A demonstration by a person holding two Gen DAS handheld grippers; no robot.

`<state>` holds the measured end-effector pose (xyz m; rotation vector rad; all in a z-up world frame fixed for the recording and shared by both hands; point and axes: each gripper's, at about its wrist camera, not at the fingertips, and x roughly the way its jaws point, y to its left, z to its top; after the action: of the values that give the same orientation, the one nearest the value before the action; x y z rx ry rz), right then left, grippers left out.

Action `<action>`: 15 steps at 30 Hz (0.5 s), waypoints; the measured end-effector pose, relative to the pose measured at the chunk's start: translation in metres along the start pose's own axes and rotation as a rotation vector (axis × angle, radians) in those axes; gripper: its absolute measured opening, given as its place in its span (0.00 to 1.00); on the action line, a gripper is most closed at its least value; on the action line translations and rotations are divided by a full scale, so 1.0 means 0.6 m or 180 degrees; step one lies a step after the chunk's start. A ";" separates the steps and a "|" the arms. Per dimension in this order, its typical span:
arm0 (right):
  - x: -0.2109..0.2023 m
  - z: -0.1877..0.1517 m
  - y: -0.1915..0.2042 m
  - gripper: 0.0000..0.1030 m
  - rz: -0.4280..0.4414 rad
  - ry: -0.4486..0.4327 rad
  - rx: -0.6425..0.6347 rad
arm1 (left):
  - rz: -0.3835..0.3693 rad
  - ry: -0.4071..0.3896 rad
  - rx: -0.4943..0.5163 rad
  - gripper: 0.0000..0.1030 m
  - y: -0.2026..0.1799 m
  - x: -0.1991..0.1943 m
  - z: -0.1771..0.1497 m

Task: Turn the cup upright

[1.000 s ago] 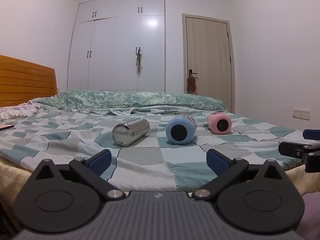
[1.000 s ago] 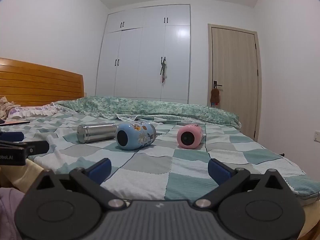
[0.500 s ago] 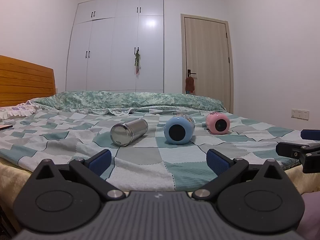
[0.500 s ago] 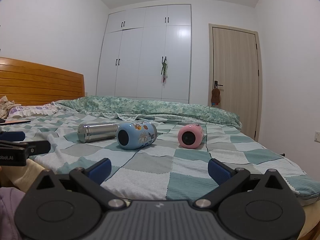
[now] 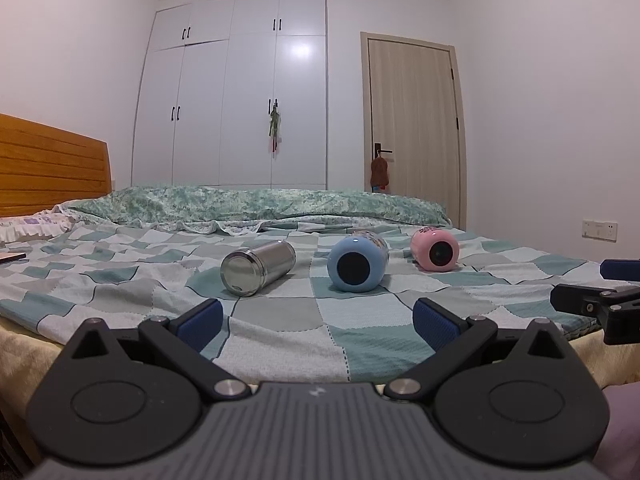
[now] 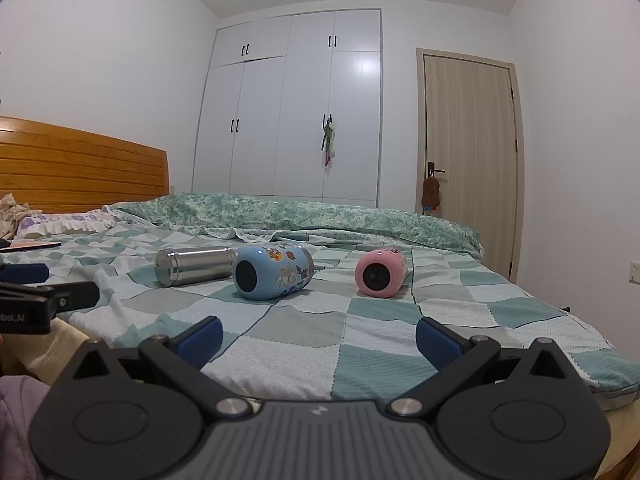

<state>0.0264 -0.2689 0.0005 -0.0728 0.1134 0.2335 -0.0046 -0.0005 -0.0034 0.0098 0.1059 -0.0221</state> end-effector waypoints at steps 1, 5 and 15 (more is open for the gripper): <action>0.000 0.000 -0.001 1.00 0.0001 -0.0001 -0.0001 | 0.0003 0.0000 0.0001 1.00 0.000 0.000 0.000; 0.000 0.000 -0.001 1.00 0.0002 -0.0002 0.0002 | 0.0001 -0.0021 -0.0003 1.00 0.000 -0.003 -0.001; 0.000 -0.002 0.002 1.00 0.0002 0.0006 -0.0002 | -0.0008 -0.0025 -0.0004 1.00 -0.001 -0.004 -0.001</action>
<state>0.0259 -0.2680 -0.0005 -0.0736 0.1152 0.2342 -0.0073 -0.0013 -0.0037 0.0084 0.0981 -0.0247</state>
